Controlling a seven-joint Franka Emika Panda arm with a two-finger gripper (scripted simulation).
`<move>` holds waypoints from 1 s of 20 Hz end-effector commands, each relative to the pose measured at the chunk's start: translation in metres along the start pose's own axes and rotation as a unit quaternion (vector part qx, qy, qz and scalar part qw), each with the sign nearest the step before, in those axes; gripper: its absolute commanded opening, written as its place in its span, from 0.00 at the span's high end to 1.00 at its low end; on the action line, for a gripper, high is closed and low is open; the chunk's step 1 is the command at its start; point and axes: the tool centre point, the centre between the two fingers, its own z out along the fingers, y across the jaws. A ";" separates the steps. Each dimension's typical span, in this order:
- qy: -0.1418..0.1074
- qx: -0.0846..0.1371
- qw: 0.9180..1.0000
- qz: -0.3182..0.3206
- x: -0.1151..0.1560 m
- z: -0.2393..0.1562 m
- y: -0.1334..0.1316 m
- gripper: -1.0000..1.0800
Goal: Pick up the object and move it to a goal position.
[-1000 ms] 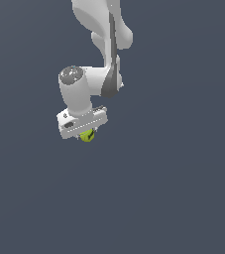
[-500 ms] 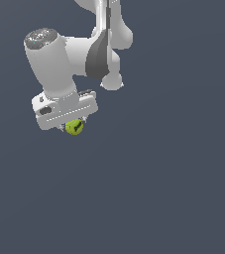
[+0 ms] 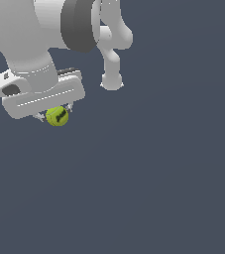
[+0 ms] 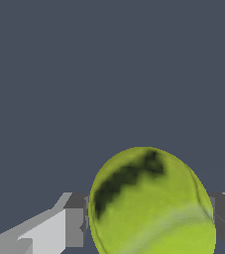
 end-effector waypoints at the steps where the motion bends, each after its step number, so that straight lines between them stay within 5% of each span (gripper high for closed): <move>1: 0.000 0.000 1.000 0.000 0.003 -0.018 0.008 1.00; 20: 0.000 0.000 1.000 0.000 0.016 -0.102 0.048 1.00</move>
